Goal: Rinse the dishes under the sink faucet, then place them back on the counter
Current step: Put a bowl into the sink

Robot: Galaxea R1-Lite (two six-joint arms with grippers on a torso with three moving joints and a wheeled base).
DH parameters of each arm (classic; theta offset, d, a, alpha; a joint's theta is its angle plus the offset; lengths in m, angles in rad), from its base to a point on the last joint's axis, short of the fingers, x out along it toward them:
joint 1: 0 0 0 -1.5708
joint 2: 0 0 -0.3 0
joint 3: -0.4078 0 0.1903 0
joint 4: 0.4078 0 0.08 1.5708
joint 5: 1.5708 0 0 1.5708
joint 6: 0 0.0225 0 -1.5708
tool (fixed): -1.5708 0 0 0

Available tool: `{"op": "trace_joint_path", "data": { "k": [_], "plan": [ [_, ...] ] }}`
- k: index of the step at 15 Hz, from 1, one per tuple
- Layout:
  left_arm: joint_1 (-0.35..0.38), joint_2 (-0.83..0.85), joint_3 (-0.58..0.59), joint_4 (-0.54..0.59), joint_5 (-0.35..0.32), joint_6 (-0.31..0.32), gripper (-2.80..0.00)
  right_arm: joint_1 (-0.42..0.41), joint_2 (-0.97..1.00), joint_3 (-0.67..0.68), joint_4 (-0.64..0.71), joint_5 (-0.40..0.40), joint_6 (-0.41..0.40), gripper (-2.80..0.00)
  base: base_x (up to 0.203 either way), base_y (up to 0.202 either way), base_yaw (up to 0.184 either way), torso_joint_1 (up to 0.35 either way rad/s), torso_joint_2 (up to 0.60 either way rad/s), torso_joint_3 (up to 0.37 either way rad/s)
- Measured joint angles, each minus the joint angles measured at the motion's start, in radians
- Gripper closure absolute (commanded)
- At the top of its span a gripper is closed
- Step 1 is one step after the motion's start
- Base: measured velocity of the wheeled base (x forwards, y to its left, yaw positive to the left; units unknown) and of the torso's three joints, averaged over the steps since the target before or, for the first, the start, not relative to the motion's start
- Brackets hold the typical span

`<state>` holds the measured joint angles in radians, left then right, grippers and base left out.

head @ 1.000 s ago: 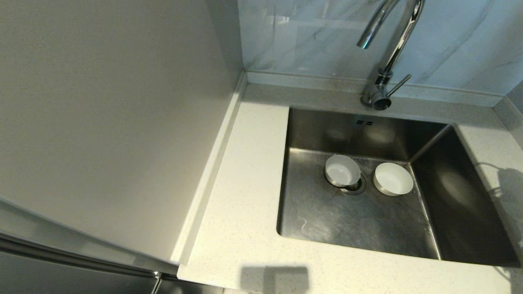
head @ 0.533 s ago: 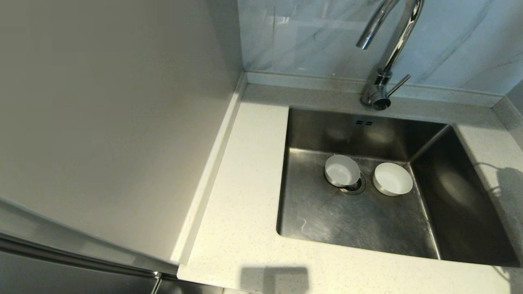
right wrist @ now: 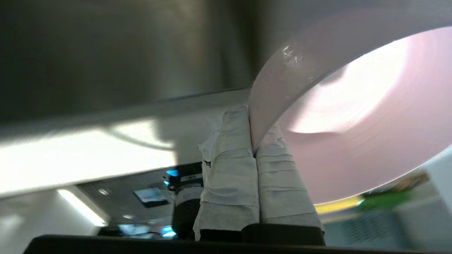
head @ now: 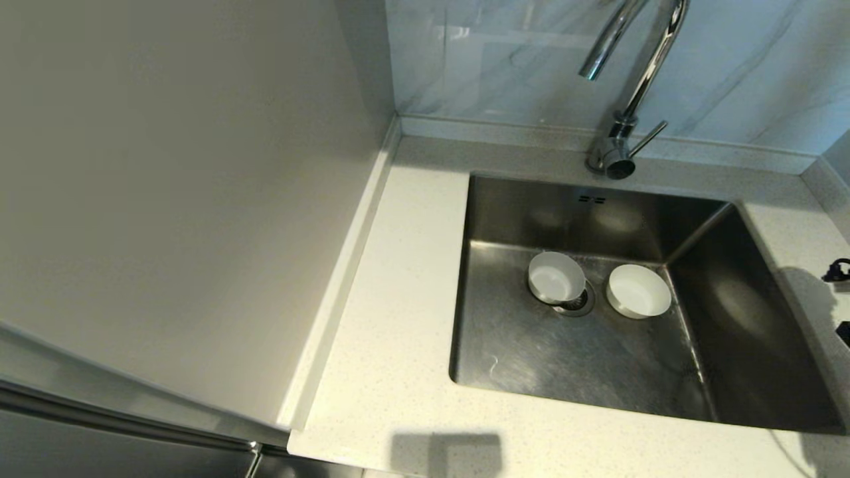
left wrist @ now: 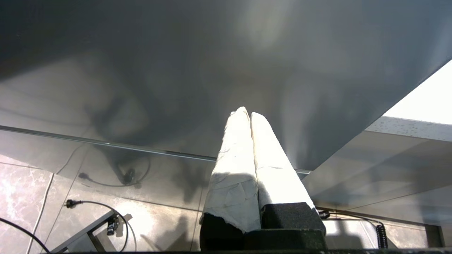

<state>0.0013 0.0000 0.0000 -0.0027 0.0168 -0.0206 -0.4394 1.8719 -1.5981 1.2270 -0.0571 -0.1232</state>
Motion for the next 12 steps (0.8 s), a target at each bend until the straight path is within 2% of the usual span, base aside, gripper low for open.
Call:
{"op": "trace_joint_path", "data": {
  "k": [2, 4, 7, 9, 12],
  "plan": [
    [0.000, 0.000, 0.000, 0.000, 0.001, 0.000, 0.00, 0.142, -0.062, 0.038, -0.046, 0.002, -0.013, 0.00, 0.000, 0.000, 0.000, 0.000, 0.00, 0.000],
    [0.000, 0.000, 0.000, 0.000, 0.001, 0.000, 0.00, 0.314, -0.107, 0.073, -0.127, -0.011, 0.014, 0.00, 0.000, 0.000, 0.000, 0.000, 0.00, 0.000],
    [0.000, 0.000, 0.000, 0.000, 0.001, 0.000, 0.00, 0.567, -0.122, 0.146, -0.298, -0.105, 0.134, 0.00, 0.000, 0.000, 0.000, 0.000, 0.00, 0.000],
    [0.000, 0.000, 0.000, 0.000, 0.001, 0.000, 0.00, 0.655, -0.085, 0.196, -0.436, -0.172, 0.197, 0.00, 0.000, 0.000, 0.000, 0.000, 0.00, 0.000],
    [0.000, 0.000, 0.000, 0.000, 0.001, 0.000, 0.00, 0.697, 0.000, 0.218, -0.547, -0.192, 0.210, 0.00, 0.000, 0.000, 0.000, 0.000, 0.00, 0.000]
  ]
}}
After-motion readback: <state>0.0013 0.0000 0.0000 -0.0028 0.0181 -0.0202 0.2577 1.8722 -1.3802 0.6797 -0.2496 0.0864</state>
